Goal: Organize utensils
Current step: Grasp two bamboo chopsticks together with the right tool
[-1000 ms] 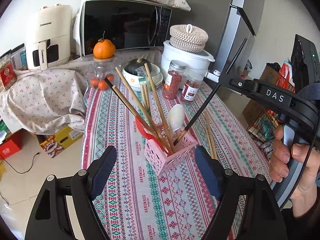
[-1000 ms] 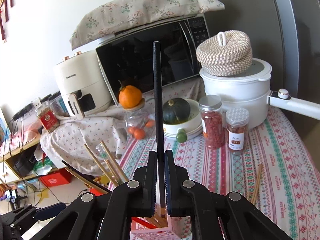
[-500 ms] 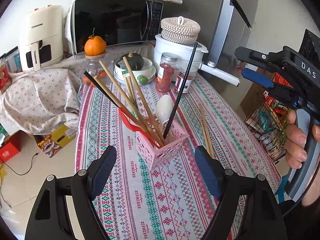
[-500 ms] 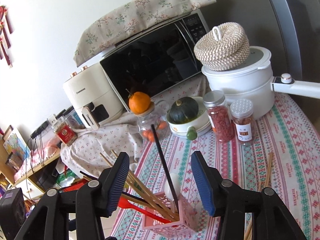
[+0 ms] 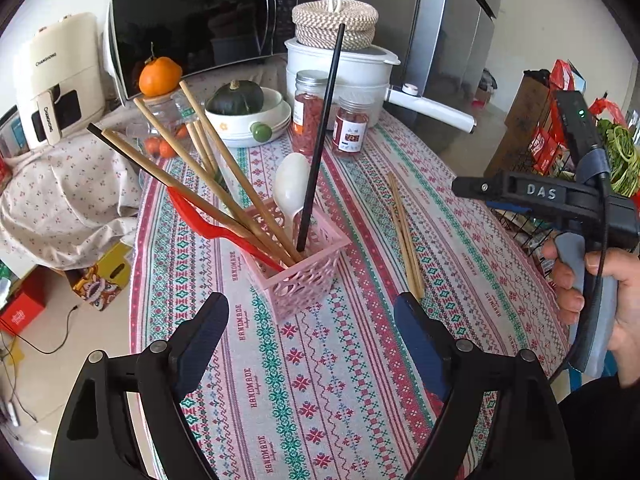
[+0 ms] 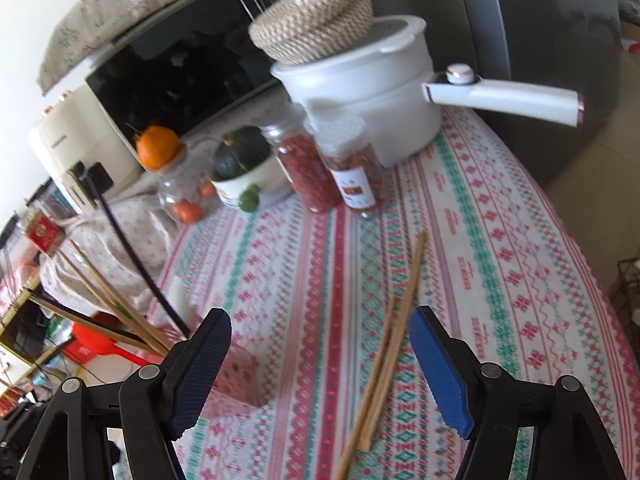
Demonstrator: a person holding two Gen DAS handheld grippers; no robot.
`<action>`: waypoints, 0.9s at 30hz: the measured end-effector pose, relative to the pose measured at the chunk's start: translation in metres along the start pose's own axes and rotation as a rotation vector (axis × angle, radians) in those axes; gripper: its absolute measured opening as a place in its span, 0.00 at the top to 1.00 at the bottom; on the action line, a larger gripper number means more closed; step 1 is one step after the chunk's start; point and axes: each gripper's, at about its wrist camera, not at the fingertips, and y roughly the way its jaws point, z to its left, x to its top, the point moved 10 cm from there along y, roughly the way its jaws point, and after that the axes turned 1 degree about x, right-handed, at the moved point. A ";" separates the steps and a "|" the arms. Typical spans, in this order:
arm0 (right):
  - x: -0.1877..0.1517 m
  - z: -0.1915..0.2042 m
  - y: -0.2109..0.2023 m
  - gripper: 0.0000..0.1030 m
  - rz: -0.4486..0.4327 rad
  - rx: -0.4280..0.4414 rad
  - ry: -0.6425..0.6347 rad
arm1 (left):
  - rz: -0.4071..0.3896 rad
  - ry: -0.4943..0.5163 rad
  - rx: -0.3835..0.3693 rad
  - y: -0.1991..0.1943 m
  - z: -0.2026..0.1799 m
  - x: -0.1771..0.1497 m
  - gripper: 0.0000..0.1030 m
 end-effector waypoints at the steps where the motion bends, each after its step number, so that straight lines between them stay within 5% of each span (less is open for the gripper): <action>1: -0.006 -0.009 0.008 0.24 0.038 -0.027 0.008 | 0.011 -0.004 -0.003 0.002 -0.001 -0.001 0.15; 9: -0.050 -0.068 0.061 0.24 0.278 -0.143 0.142 | 0.099 -0.039 -0.024 0.020 0.000 -0.014 0.15; 27: -0.040 -0.086 0.128 0.31 0.284 -0.341 0.075 | 0.117 -0.018 -0.011 0.023 0.004 -0.018 0.15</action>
